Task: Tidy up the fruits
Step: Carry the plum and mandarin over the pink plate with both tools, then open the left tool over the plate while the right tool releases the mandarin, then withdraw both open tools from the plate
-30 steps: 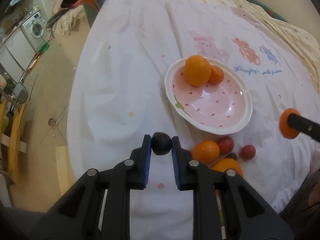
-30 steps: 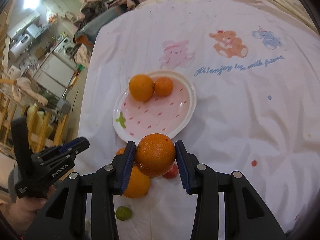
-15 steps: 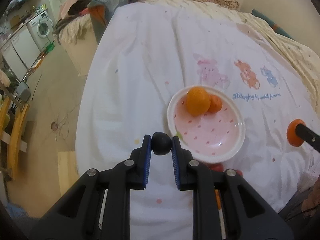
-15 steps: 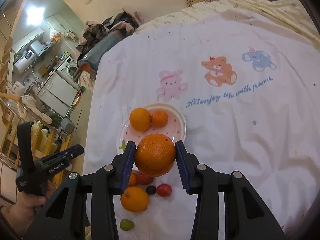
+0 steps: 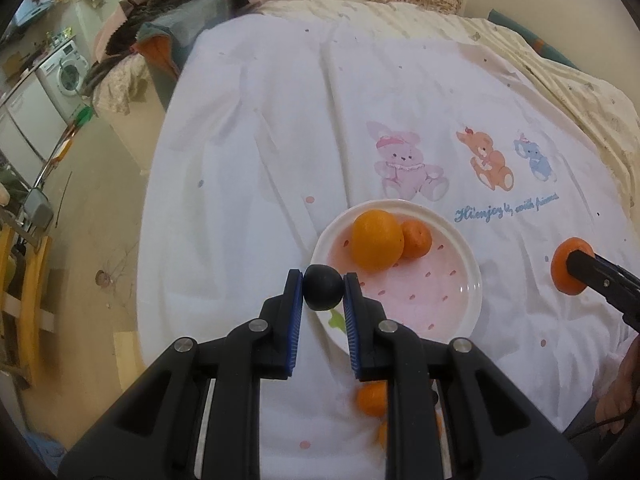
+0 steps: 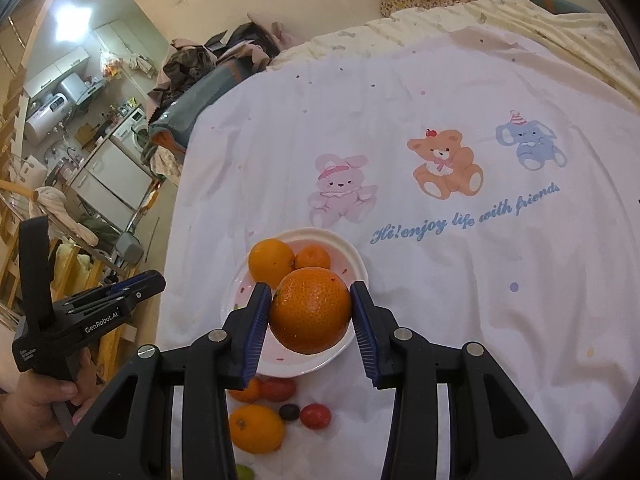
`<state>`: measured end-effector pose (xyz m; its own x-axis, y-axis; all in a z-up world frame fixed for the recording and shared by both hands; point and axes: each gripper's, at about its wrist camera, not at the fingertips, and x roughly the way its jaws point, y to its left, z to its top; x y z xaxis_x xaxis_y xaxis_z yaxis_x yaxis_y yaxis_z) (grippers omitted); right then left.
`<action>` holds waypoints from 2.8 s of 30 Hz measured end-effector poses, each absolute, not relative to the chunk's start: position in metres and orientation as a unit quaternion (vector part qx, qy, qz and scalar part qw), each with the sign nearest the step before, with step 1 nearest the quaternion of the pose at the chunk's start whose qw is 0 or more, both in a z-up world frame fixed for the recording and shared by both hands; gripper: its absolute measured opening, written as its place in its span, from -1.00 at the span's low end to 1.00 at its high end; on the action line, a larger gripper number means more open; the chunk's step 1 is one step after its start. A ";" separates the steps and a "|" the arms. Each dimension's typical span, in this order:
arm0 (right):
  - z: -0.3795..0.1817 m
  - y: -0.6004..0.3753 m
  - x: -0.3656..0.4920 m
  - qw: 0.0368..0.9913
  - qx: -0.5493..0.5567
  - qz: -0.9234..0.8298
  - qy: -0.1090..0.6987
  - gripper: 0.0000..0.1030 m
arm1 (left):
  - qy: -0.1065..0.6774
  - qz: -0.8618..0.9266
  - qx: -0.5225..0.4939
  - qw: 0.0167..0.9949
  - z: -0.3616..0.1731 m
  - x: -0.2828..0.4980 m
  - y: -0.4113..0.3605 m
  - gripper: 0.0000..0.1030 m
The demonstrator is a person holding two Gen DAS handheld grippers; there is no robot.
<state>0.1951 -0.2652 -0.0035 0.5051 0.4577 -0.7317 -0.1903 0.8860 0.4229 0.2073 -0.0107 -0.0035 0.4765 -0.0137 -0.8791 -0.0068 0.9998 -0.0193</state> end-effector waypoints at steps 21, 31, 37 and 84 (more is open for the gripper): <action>-0.071 -0.244 0.266 0.812 0.134 0.198 0.532 -0.17 | 0.569 -0.046 -0.017 0.821 -0.076 0.250 -0.018 -0.67; -0.099 -0.217 0.282 0.794 0.106 0.215 0.558 -0.17 | 0.583 -0.075 0.002 0.809 -0.093 0.252 -0.031 -0.66; -0.116 -0.206 0.287 0.787 0.085 0.210 0.574 -0.17 | 0.589 -0.068 -0.006 0.805 -0.100 0.258 -0.029 -0.66; -0.054 -0.250 0.269 0.820 0.164 0.190 0.514 0.83 | 0.537 -0.042 -0.038 0.842 -0.057 0.234 -0.009 0.52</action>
